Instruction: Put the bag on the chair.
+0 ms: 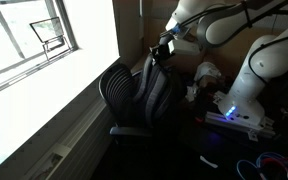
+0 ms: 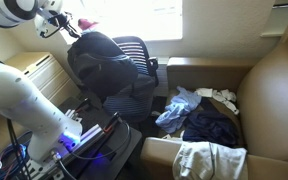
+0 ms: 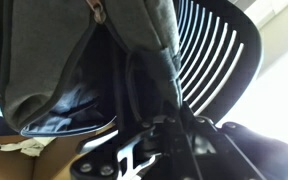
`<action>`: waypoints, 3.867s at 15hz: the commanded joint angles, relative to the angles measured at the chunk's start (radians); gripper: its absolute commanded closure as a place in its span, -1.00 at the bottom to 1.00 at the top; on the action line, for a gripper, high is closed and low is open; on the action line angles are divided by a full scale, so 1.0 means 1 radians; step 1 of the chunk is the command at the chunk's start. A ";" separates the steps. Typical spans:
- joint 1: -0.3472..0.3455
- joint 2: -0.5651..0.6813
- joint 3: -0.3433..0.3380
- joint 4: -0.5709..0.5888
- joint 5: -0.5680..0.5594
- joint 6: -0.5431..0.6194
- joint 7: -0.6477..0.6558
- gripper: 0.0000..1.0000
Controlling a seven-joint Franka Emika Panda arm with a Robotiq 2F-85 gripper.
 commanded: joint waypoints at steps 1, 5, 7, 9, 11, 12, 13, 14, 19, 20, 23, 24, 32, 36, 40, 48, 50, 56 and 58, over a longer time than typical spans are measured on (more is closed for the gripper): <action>-0.091 0.094 0.127 0.000 -0.077 0.268 0.186 0.96; -0.389 0.131 0.356 0.001 -0.294 0.473 0.401 0.96; -0.539 0.119 0.482 0.004 -0.360 0.428 0.457 0.96; -0.480 0.149 0.433 0.006 -0.335 0.409 0.429 0.84; -0.549 0.159 0.493 0.006 -0.350 0.391 0.439 0.84; -0.554 0.161 0.499 0.006 -0.350 0.389 0.439 0.84; -0.554 0.161 0.500 0.006 -0.350 0.388 0.439 0.84; -0.554 0.161 0.500 0.006 -0.350 0.388 0.439 0.96; -0.749 0.121 0.735 0.027 -0.290 0.612 0.670 0.96; -0.802 0.112 0.809 0.045 -0.267 0.641 0.717 0.96; -0.968 0.061 1.030 0.097 -0.185 0.733 0.832 0.96; -1.034 0.030 1.104 0.118 -0.166 0.763 0.862 0.96; -0.978 0.044 1.044 0.076 -0.115 0.825 0.881 0.96; -1.009 -0.018 1.098 0.230 0.062 0.739 0.898 0.96; -1.207 -0.183 1.280 0.349 0.193 0.754 0.940 0.96; -1.098 -0.068 1.212 0.288 0.172 0.735 0.877 0.34; -1.098 -0.068 1.211 0.288 0.172 0.735 0.877 0.34; -1.097 -0.067 1.210 0.288 0.172 0.735 0.877 0.34; -1.097 -0.067 1.210 0.288 0.172 0.735 0.877 0.34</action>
